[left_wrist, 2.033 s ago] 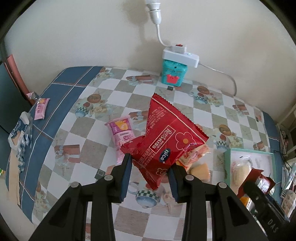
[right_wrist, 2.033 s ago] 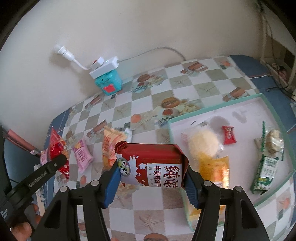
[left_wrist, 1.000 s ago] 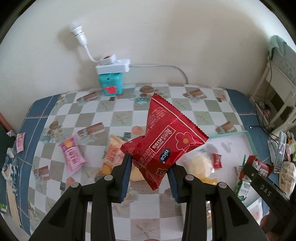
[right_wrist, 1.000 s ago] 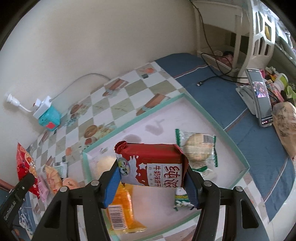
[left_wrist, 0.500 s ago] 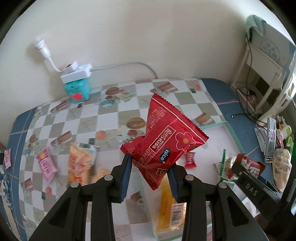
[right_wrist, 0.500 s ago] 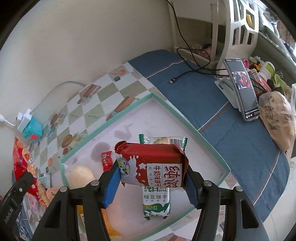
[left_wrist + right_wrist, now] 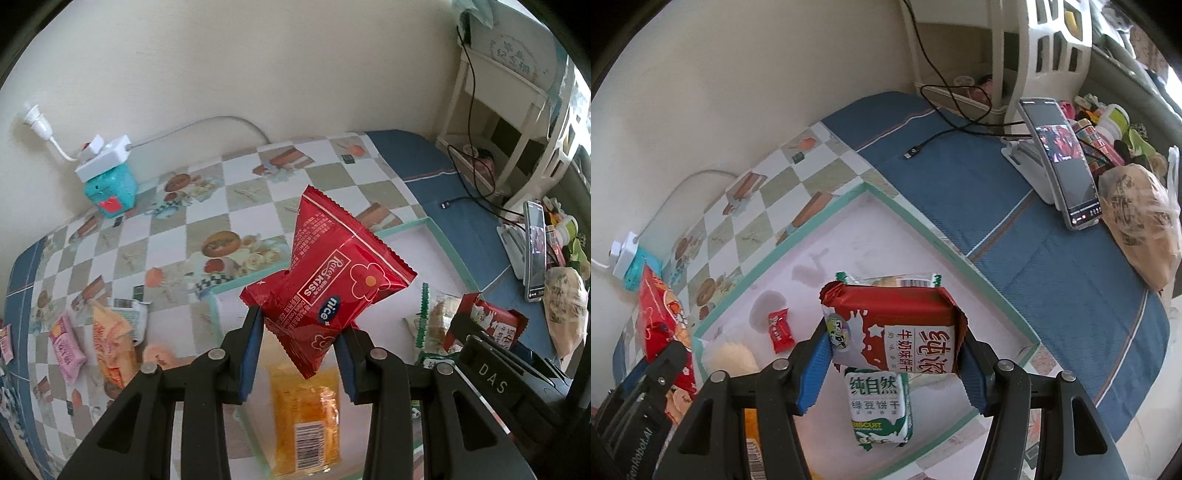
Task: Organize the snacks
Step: 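Carry the milk biscuit box and red candy bag with both grippers over the tray, then open the left gripper to drop the candy bag while the right releases the box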
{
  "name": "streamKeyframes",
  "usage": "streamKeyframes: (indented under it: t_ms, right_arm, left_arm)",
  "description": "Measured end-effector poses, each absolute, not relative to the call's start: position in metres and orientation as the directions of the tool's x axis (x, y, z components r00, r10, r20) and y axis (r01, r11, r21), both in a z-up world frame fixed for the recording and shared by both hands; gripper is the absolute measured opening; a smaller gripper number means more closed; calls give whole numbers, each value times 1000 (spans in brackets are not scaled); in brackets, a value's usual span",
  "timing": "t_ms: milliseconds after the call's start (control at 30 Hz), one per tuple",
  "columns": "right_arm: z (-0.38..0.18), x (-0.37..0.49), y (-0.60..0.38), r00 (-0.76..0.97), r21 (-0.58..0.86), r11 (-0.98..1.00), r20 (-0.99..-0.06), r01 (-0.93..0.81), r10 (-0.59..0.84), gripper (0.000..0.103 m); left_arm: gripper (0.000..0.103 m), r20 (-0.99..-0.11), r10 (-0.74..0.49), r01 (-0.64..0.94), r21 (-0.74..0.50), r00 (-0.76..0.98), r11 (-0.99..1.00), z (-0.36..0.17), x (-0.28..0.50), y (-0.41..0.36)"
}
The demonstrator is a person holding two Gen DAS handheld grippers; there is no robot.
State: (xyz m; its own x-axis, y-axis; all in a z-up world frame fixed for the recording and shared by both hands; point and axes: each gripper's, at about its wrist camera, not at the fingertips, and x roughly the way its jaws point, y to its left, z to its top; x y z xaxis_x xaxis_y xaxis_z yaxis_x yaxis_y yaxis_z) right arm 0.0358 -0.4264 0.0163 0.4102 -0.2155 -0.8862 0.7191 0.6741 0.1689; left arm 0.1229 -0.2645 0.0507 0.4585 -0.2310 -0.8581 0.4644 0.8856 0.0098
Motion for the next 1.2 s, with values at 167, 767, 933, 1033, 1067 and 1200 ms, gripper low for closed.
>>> streamKeyframes:
  t_ms: [167,767,933,1033,1067,1200]
  right_arm:
    - [16,35,-429,399,154,664,-887,732,-234,65]
    - [10,37,-429,384,143,667,-895,731,-228,65]
    - [6,40,-428,377,139,676,-900,724,-219,65]
    - [4,40,-427,371,138,676,-904,724,-212,66]
    - [4,41,-427,370,138,676,-905,724,-212,66]
    - [2,41,-426,369,141,680,-907,720,-203,67]
  left_arm:
    - [39,-873,-230,484,9,431,875,39,123,-274]
    - [45,-896,-226,500,-5,382,866,23,123,-285]
    - [49,-906,-209,492,-2,367,870,20,125,-283]
    - [58,-907,-198,464,-3,371,886,21,129,-276]
    - [58,-908,-194,455,-4,372,890,22,130,-273]
    - [58,-909,-185,406,-19,373,914,24,139,-257]
